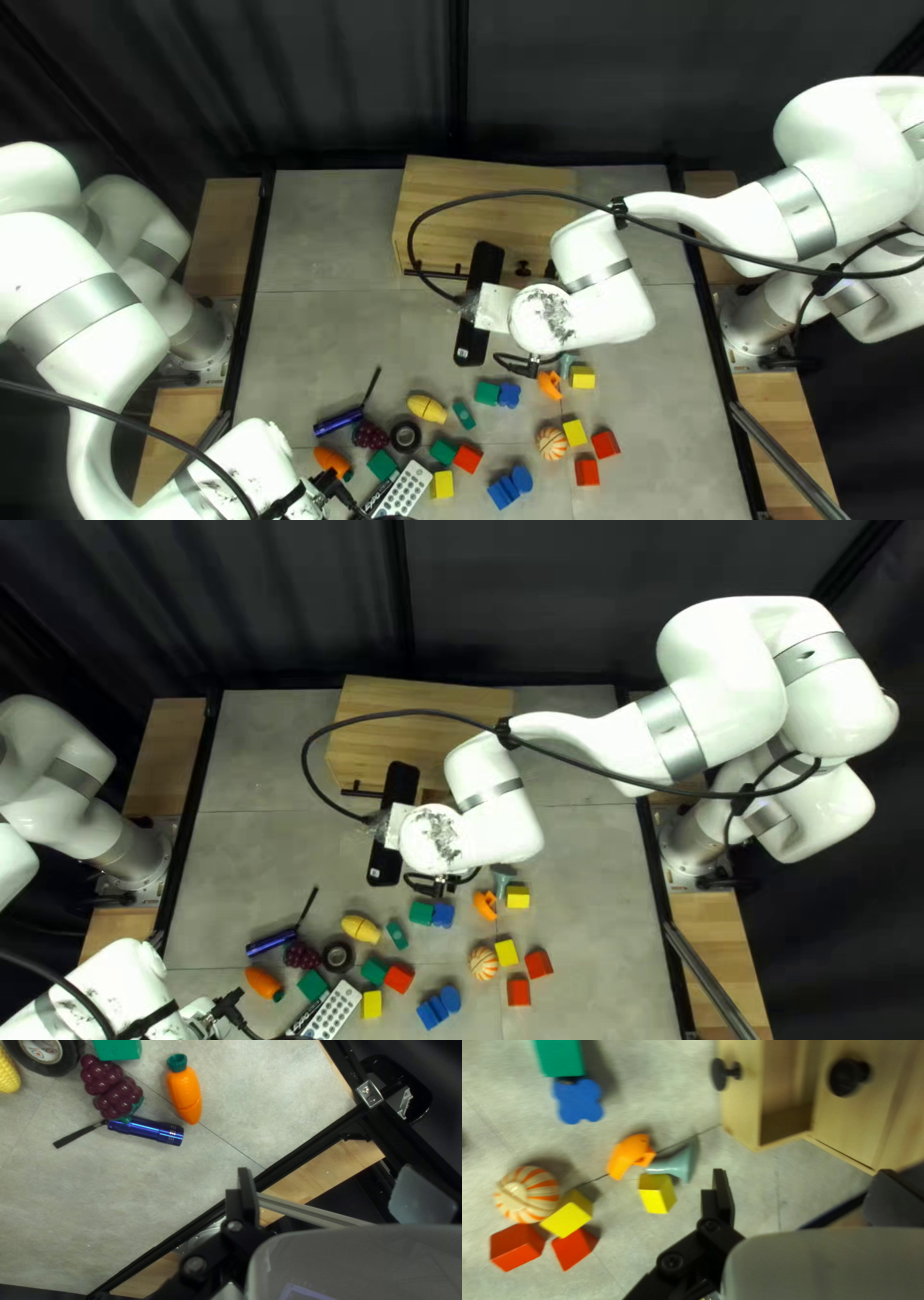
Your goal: Open drawers and place objects into drawer and close
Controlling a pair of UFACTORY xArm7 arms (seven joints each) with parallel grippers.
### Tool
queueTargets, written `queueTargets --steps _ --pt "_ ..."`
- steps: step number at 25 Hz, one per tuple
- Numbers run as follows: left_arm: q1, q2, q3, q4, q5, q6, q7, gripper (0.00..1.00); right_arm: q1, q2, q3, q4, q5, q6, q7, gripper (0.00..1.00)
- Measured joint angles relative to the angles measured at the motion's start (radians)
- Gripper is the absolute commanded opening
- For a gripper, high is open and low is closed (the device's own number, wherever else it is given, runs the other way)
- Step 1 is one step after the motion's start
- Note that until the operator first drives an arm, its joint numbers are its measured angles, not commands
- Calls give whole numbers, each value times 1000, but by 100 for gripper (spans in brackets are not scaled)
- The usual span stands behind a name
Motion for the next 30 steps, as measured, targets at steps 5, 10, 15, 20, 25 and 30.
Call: queueTargets --steps 5,10,15,20,25,30 --pt "0 0 0 0 0 0 0 100 1 7 -1 -5 -27 -5 -9 100" --pt "0 0 0 0 0 0 0 100 -1 55 -8 22 -53 -7 6 100" --pt "0 0 0 0 0 0 0 100 2 83 -11 39 -61 -14 43 100" --pt "0 0 0 0 0 0 0 100 -1 118 -16 63 -56 -27 72 100" --pt "0 0 0 0 0 0 0 100 -19 162 -18 86 -33 -62 60 100" --pt "0 0 0 0 0 0 0 100 -37 178 -17 67 -12 -111 36 100"
